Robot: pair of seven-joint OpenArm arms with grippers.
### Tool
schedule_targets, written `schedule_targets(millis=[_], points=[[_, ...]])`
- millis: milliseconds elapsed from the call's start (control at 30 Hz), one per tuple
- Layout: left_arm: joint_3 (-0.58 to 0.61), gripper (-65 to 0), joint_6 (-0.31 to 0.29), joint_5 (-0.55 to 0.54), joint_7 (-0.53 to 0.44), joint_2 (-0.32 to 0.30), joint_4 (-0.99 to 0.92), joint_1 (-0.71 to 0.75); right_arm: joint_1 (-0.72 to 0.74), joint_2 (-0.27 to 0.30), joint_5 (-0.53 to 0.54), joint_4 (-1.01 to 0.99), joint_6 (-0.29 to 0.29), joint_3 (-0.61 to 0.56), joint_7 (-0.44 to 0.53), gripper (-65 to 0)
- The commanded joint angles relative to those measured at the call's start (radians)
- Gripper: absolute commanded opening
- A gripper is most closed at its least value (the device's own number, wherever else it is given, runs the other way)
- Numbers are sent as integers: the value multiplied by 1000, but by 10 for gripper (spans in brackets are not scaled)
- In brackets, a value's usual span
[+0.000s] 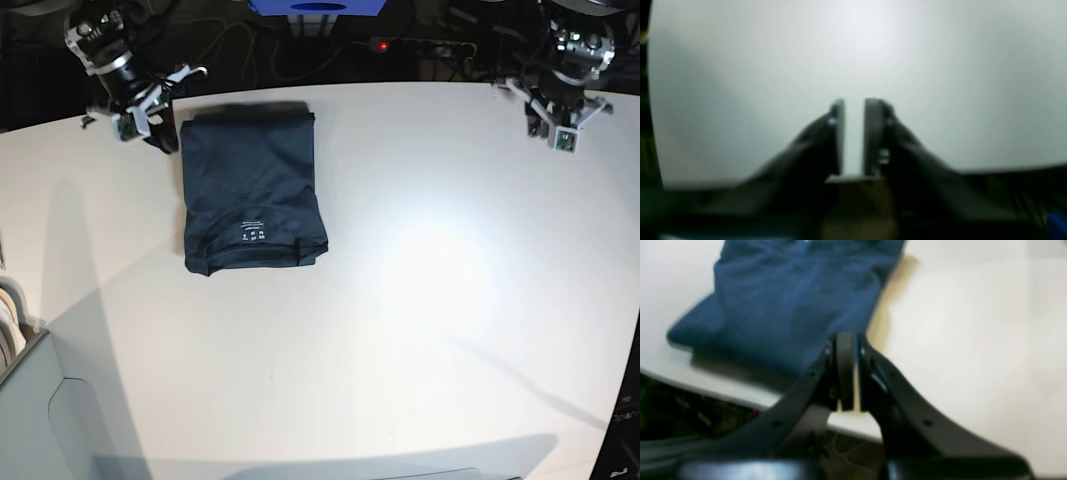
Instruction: Fold the T-shirt properly
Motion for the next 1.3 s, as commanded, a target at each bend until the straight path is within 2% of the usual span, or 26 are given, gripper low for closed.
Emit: schedule_targets(millis=[0, 133, 300, 400, 467, 567, 700, 767, 800, 867, 967, 1067, 1133, 1267], points=[[-19, -650, 6, -8, -12, 22, 22, 29, -37, -8, 20, 22, 16, 3, 19, -648], [-31, -650, 6, 3, -22, 102, 13, 130, -165, -13, 20, 19, 16, -3, 19, -648], [-26, -650, 6, 3, -24, 154, -42, 196, -280, -10, 20, -33, 16, -47, 19, -648], [-26, -650, 6, 3, -45, 160, -141, 196, -287, -2, 20, -156, 16, -86, 19, -648], [-25, -650, 6, 3, -117, 161, -242, 192, -278, 21, 20, -245, 16, -95, 22, -648], [35, -650, 7, 4, -294, 151, -461, 173, -218, 44, 20, -426, 16, -118, 27, -648], [164, -650, 18, 55, -549, 89, -785, 143, -71, 121, 16, -751, 16, -196, 27, -648], [204, -650, 18, 72, -638, 68, -962, 97, 13, 159, 16, -926, 16, -242, 30, -648], [217, -650, 18, 72, -674, 54, -1058, 61, 56, 173, 16, -1010, 16, -262, 37, -648], [231, -650, 20, 72, -728, 32, -1235, -15, 104, 185, 16, -1124, 6, -287, 116, -648], [259, -650, 20, 72, -800, -1, -1483, -141, 136, 201, 16, -1259, -109, -333, 318, -648], [302, -650, 20, 72, -843, -17, -1641, -230, 161, 213, 16, -1397, -276, -377, 489, -648], [340, -650, 38, 72, -843, -14, -1678, -261, 194, 213, 16, -1486, -397, -397, 559, -648], [435, -650, 138, 67, -843, -6, -1681, -264, 245, 204, 16, -1616, -646, -454, 616, -648]])
